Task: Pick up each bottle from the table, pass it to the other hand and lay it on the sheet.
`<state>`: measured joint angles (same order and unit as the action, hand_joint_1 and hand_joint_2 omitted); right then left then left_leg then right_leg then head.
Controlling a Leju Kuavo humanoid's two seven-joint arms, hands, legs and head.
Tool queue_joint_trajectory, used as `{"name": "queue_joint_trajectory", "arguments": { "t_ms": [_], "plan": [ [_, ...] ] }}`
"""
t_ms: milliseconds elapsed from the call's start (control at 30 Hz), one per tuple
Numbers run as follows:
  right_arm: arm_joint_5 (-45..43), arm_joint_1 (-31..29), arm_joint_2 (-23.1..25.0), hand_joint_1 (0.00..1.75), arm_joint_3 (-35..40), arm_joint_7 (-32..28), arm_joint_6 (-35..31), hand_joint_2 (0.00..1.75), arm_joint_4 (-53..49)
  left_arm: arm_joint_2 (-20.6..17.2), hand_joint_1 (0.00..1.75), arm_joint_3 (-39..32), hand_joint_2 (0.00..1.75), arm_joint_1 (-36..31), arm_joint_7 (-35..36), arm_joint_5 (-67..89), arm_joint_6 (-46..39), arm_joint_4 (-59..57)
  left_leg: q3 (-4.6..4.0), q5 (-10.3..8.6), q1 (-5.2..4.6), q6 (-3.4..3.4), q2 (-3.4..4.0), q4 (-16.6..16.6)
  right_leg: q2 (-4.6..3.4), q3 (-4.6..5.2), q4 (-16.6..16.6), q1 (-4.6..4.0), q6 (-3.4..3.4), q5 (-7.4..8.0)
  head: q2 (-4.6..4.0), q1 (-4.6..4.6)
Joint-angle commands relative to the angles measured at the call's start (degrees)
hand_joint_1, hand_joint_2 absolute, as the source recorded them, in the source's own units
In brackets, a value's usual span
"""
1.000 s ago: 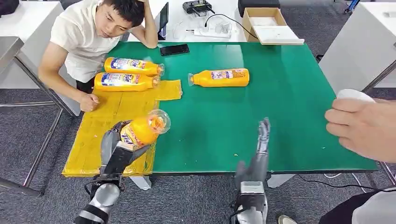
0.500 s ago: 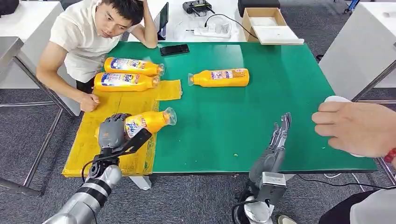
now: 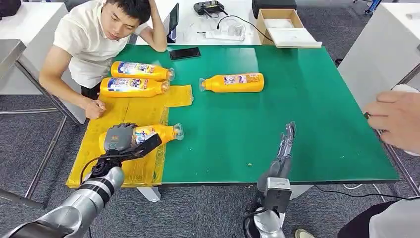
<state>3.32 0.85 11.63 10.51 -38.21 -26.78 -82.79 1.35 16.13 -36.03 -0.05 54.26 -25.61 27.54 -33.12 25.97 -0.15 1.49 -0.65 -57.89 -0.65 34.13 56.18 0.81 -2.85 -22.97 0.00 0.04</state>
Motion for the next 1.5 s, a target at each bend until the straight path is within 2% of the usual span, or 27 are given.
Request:
{"name": "queue_joint_trajectory", "arguments": {
  "t_ms": [33,100,200,333,467,633,733,800,867,967,1133,1300,1500],
  "plan": [
    [1.94,-2.31,-2.10,0.00,3.15,-1.79,-2.80,0.00,5.25,1.11,1.31,-2.13,1.75,1.79,-7.66,-4.55,7.02,0.15,0.21,0.01,0.01,-0.07,0.02,0.10,0.03,-0.20,-0.08,-0.02,0.08,-0.01,0.00,-0.04],
    [2.12,-2.50,-3.11,0.00,5.70,-1.79,-2.00,0.00,5.39,1.15,0.02,-0.18,1.75,1.64,-8.03,-3.45,8.08,1.54,0.31,-0.04,0.02,-0.06,-0.42,0.07,0.41,-0.42,-0.07,-0.03,0.06,-0.08,0.00,0.00],
    [1.52,-3.14,-3.26,0.00,7.17,-1.79,-2.40,0.00,6.03,1.61,0.00,0.73,1.75,1.34,-10.83,-5.44,12.50,3.69,0.24,-0.08,0.03,-0.07,-0.44,0.04,0.50,-0.38,-0.07,-0.03,0.07,-0.02,0.00,-0.02],
    [1.52,-3.14,-3.26,0.00,7.17,-1.79,-2.40,0.00,6.03,1.61,0.00,0.73,1.75,1.34,-10.83,-5.44,12.50,3.69,0.17,-0.10,0.01,-0.03,-0.47,0.02,0.53,-0.33,-0.04,-0.02,0.07,-0.04,0.00,0.00],
    [0.83,-3.47,-2.69,0.00,6.37,-1.79,-2.24,0.00,6.59,1.01,0.00,-0.04,1.75,2.36,-12.80,-10.10,18.07,6.44,0.20,-0.08,-0.04,-0.06,-0.37,0.05,0.45,-0.32,-0.03,0.01,0.07,-0.04,0.00,0.00],
    [1.40,-3.60,-2.91,0.00,7.09,-1.79,-2.53,0.00,7.79,0.74,0.00,0.29,1.75,3.88,-14.10,-12.42,18.25,9.10,0.21,-0.10,-0.01,-0.09,-0.35,0.06,0.46,-0.32,-0.05,-0.03,0.11,-0.02,0.00,-0.02],
    [1.33,-3.32,-2.91,0.00,6.68,-1.79,-3.40,0.00,8.20,0.70,0.00,1.80,1.75,5.57,-14.07,-11.69,13.88,12.24,0.16,-0.09,0.01,-0.04,-0.36,0.04,0.44,-0.28,-0.03,-0.03,0.06,-0.03,0.00,0.00],
    [1.43,-2.95,-3.05,0.00,6.61,-1.79,-3.70,0.00,8.10,1.71,0.00,0.45,1.75,7.77,-16.05,-14.31,10.42,16.15,0.16,-0.09,0.01,-0.05,-0.39,0.06,0.48,-0.30,-0.05,-0.02,0.06,-0.04,-0.02,0.00],
    [1.43,-2.95,-3.05,0.00,6.61,-1.79,-3.70,0.00,8.10,1.71,0.00,0.45,1.75,7.77,-16.05,-14.31,10.42,16.15,0.14,-0.07,0.03,-0.06,-0.40,0.04,0.49,-0.28,-0.05,-0.05,0.07,-0.05,0.00,0.00],
    [1.48,-1.48,-3.31,0.00,6.69,-1.79,-4.49,0.00,7.36,1.87,0.00,-0.27,1.75,13.91,-21.07,-19.54,6.31,26.16,0.01,-0.09,0.01,-0.04,-0.48,0.03,0.56,-0.16,-0.03,-0.03,0.05,-0.07,0.00,0.00],
    [1.22,-0.78,-3.98,0.00,7.32,-1.79,-5.49,0.00,6.45,0.63,0.00,1.66,1.75,21.22,-22.38,-24.21,6.45,41.30,0.03,0.01,0.01,-0.07,-0.27,0.04,0.42,-0.12,-0.04,-0.04,0.08,-0.11,-0.02,0.00],
    [0.97,-0.35,-3.98,0.00,6.72,-1.79,-6.05,0.00,5.81,-0.11,0.00,1.51,1.75,24.30,-22.60,-29.07,5.54,49.90,-0.16,0.02,0.02,-0.09,-0.28,-0.03,0.43,0.08,0.02,-0.06,0.11,-0.12,0.00,-0.02],
    [1.12,-0.19,-4.08,0.00,6.64,-1.79,-6.36,0.00,5.53,-0.55,0.00,1.38,1.75,25.06,-22.72,-29.83,4.64,52.45,-0.24,-0.06,-0.01,-0.06,-0.40,0.01,0.50,0.14,-0.01,-0.01,0.07,-0.08,0.00,0.00]
  ]
}}
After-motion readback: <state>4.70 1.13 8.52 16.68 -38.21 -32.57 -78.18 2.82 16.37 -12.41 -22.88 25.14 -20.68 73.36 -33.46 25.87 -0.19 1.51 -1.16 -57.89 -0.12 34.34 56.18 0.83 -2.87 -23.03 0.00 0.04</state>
